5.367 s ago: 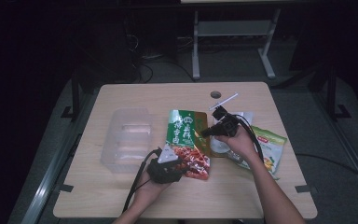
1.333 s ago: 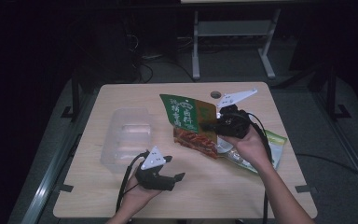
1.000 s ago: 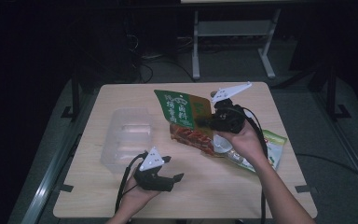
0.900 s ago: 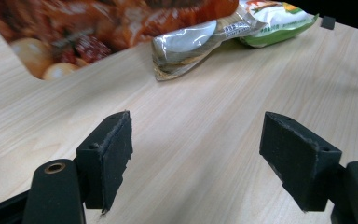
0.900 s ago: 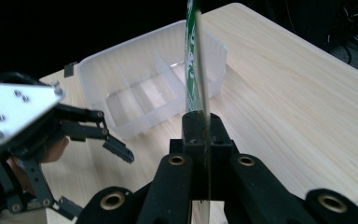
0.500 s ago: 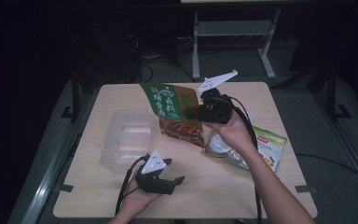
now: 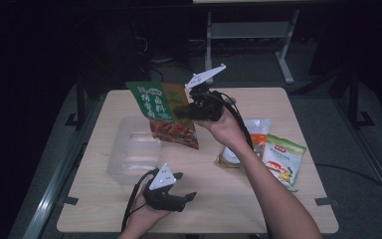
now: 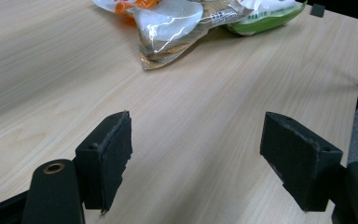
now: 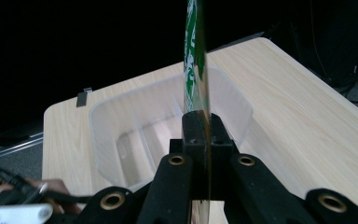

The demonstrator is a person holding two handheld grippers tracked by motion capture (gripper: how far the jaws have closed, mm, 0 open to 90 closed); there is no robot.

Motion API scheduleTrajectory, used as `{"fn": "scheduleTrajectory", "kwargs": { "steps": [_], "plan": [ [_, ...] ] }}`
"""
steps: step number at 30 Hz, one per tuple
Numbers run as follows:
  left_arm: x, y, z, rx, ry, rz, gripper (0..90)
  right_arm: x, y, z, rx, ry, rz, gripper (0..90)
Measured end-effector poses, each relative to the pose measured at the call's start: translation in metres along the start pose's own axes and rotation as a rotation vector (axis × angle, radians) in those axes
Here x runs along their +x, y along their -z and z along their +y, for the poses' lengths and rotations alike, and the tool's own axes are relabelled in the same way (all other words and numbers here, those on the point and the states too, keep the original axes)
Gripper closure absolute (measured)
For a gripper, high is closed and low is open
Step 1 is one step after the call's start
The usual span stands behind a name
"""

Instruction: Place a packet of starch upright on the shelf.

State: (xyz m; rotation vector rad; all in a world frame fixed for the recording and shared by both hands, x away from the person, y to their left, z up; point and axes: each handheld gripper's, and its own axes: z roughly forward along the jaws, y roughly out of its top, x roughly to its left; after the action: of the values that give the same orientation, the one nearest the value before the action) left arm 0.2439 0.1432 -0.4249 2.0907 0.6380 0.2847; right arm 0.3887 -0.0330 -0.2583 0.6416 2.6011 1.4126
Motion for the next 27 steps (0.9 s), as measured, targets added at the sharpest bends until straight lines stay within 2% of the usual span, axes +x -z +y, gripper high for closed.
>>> {"fn": "scheduleTrajectory", "kwargs": {
  "steps": [5,7,10,17,21,25,27],
  "plan": [
    [0.000,0.002,-0.002,0.001,0.017,-0.003,24.5,-0.001,-0.012,0.007,-0.008,0.004,0.012,89.9],
    [0.001,0.003,-0.005,-0.003,0.025,-0.009,24.5,-0.001,-0.022,0.011,-0.005,0.014,0.020,89.9],
    [0.002,0.004,-0.006,0.008,0.018,-0.005,24.5,-0.001,-0.030,0.015,-0.004,0.020,0.026,89.9],
    [0.001,0.003,-0.005,-0.004,0.009,-0.013,24.5,-0.002,-0.048,0.026,-0.005,0.016,0.027,89.9],
    [0.001,0.001,-0.005,-0.004,-0.001,-0.017,24.5,-0.006,-0.059,0.033,-0.009,0.031,0.018,89.9],
    [0.001,0.001,-0.006,-0.002,-0.004,-0.026,24.5,-0.010,-0.071,0.040,-0.015,0.016,0.019,89.9],
    [0.001,0.000,-0.006,-0.003,-0.007,-0.028,24.5,-0.013,-0.079,0.043,-0.019,0.024,0.011,89.9]
  ]
}}
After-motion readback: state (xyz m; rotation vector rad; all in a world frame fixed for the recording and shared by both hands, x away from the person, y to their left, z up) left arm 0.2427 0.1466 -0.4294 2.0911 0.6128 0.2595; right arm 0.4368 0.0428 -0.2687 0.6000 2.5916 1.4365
